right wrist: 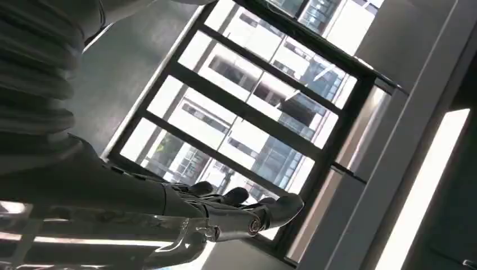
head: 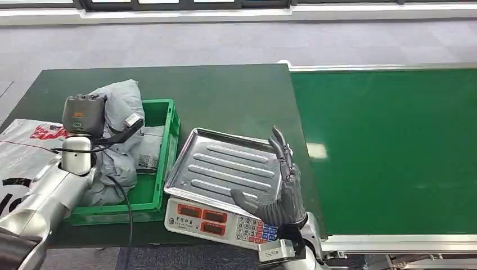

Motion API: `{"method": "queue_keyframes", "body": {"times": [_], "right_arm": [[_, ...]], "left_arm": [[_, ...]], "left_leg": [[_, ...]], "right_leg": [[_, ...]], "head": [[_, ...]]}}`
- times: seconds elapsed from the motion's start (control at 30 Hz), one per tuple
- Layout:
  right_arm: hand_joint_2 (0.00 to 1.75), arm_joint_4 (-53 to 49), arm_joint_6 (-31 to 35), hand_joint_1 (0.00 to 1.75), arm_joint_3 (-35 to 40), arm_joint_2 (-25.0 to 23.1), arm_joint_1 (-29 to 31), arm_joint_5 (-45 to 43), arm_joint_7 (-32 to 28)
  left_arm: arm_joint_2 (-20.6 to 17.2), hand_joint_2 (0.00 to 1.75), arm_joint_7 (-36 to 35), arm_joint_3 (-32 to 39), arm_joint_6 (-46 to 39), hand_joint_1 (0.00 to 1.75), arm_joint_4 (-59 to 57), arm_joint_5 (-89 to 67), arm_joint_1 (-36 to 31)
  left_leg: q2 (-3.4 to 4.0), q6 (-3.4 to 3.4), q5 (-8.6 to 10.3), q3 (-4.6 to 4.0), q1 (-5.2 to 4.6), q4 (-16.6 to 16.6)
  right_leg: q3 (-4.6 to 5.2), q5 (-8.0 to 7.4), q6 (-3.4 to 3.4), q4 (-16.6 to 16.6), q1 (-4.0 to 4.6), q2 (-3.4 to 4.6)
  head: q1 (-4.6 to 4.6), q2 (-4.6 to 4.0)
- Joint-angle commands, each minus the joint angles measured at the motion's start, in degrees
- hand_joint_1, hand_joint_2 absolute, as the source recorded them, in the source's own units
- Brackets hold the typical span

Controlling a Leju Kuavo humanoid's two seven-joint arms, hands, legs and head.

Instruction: Moved the parcel from conveyor to table for the left to box.

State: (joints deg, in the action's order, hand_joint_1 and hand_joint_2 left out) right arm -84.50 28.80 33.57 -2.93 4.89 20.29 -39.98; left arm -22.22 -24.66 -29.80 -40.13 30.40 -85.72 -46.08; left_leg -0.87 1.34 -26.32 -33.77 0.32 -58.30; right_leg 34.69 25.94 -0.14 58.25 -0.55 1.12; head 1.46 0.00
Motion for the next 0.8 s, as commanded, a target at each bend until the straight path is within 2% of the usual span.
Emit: {"method": "queue_keyframes", "body": {"times": [0.03,0.3,0.37,0.4,0.43,0.5,0.53,0.57,0.6,0.7,0.73,0.77,0.8], "right_arm": [[1.75,4.9,1.6,0.0,4.3,3.1,3.5,-1.4,0.0],[1.75,4.9,1.6,0.0,4.2,3.1,3.6,-1.4,0.0],[1.75,4.8,2.3,0.0,4.1,3.0,3.5,-1.3,0.0],[1.75,4.7,2.3,0.0,4.2,3.1,3.6,-1.3,0.0],[1.75,4.3,2.7,0.0,4.1,3.1,3.5,-1.2,0.0],[1.75,2.5,4.1,0.0,3.5,3.5,1.9,-0.3,0.6],[1.75,1.4,4.8,0.0,2.9,3.7,0.7,0.7,1.0],[1.75,-0.5,4.7,0.0,2.1,4.1,-1.3,1.7,1.2],[1.75,-1.6,4.2,0.0,1.7,4.3,-2.6,2.4,1.4],[1.75,-4.5,3.3,0.0,0.8,4.4,-5.6,4.5,2.2],[1.75,-5.0,3.1,0.0,0.6,4.4,-6.0,4.9,2.4],[1.75,-5.2,3.1,0.0,0.3,4.3,-6.4,5.1,2.5],[1.75,-5.9,3.1,0.0,0.0,4.1,-7.1,5.6,2.6]], "left_arm": [[-1.2,1.75,3.3,14.3,0.1,1.75,2.2,-4.3,2.0],[-1.0,1.75,3.1,14.3,0.1,1.75,2.5,-4.3,2.3],[2.8,1.75,9.8,25.8,0.1,1.75,11.4,-2.2,7.2],[4.7,1.75,12.2,29.7,0.1,0.0,17.2,-2.3,9.9],[8.1,0.0,17.1,35.5,0.1,0.0,21.5,2.3,12.4],[16.0,0.0,33.6,42.6,0.8,0.0,23.5,23.5,14.0],[18.8,0.0,38.6,43.2,9.1,0.0,28.8,37.7,16.2],[21.7,0.0,42.6,42.1,17.7,0.0,38.5,54.7,21.8],[22.6,0.0,42.4,40.3,20.8,0.0,44.3,63.1,26.2],[21.3,0.0,43.5,32.4,22.0,0.0,56.3,73.1,38.5],[20.6,0.0,44.8,30.3,22.8,0.0,58.9,76.5,41.3],[20.9,0.0,45.9,29.3,22.1,0.0,60.8,76.9,43.1],[21.8,0.0,46.8,27.9,20.7,0.0,63.5,76.9,45.7]], "left_leg": [[0.15,-0.01,0.0,0.05,0.04,0.0],[0.16,0.0,-0.01,0.09,0.07,0.1],[0.16,0.0,0.0,0.08,0.1,0.1],[0.11,0.0,0.0,0.03,0.08,0.1],[0.08,-0.02,0.03,0.09,0.07,0.2],[-0.08,-0.04,0.04,0.07,0.04,0.1],[-0.41,-0.08,0.11,0.11,0.02,0.2],[-0.49,-0.07,0.08,0.05,-0.01,0.1],[-0.41,-0.1,0.06,0.09,0.01,0.1],[-0.4,-0.2,0.03,0.37,-0.08,0.4],[-0.11,-0.22,-0.08,0.7,-0.14,0.6],[0.37,-0.17,-0.23,0.47,-0.19,0.3],[0.5,-0.14,-0.29,0.39,-0.26,0.3]], "right_leg": [[-0.04,-0.05,-0.02,-0.1,0.05,0.04],[-0.09,-0.04,-0.04,-0.1,0.07,-0.01],[-0.09,-0.05,-0.04,-0.1,0.07,-0.02],[-0.04,-0.03,-0.04,-0.1,0.04,-0.01],[-0.12,-0.05,-0.02,-0.2,0.03,-0.09],[-0.12,-0.01,0.0,-0.2,0.0,-0.24],[-0.29,0.03,0.03,-0.3,-0.01,-0.61],[-0.19,0.08,0.03,-0.2,-0.03,-0.61],[-0.23,0.07,0.04,-0.3,0.0,-0.6],[-0.6,0.09,0.13,-0.6,-0.03,-0.68],[-0.84,0.1,0.14,-0.8,-0.11,-0.4],[-0.37,0.08,0.1,-0.4,-0.13,0.2],[-0.23,0.09,0.07,-0.3,-0.18,0.33]], "head": [[0.0,0.0],[0.0,0.0],[0.0,0.0],[0.0,0.0],[0.0,0.0],[0.0,0.0],[0.0,0.0],[0.0,0.0],[0.0,0.0],[0.0,0.0],[0.0,0.0],[0.02,0.0],[0.0,0.0]]}}
